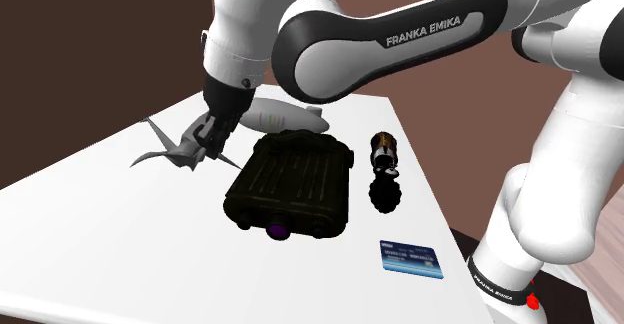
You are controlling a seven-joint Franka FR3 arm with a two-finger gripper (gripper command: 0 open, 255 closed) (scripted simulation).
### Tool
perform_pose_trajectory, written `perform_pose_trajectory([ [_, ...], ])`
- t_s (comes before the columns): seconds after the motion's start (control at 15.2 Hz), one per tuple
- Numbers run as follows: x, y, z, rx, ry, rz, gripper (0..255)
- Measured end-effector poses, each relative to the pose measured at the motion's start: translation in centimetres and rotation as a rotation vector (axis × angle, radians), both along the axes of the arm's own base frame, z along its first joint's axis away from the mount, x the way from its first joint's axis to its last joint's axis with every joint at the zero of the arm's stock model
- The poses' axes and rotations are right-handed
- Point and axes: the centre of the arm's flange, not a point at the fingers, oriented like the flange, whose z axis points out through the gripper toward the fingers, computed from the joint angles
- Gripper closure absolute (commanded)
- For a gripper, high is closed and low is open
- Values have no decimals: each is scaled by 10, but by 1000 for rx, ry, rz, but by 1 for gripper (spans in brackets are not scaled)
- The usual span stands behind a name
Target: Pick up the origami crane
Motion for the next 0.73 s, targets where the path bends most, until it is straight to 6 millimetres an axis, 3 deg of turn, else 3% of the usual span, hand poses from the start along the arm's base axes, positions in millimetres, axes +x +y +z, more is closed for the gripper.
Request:
perform_pose_trajectory([
  [0.73, 1, 0, 55, 0, 0, 0, 255],
])
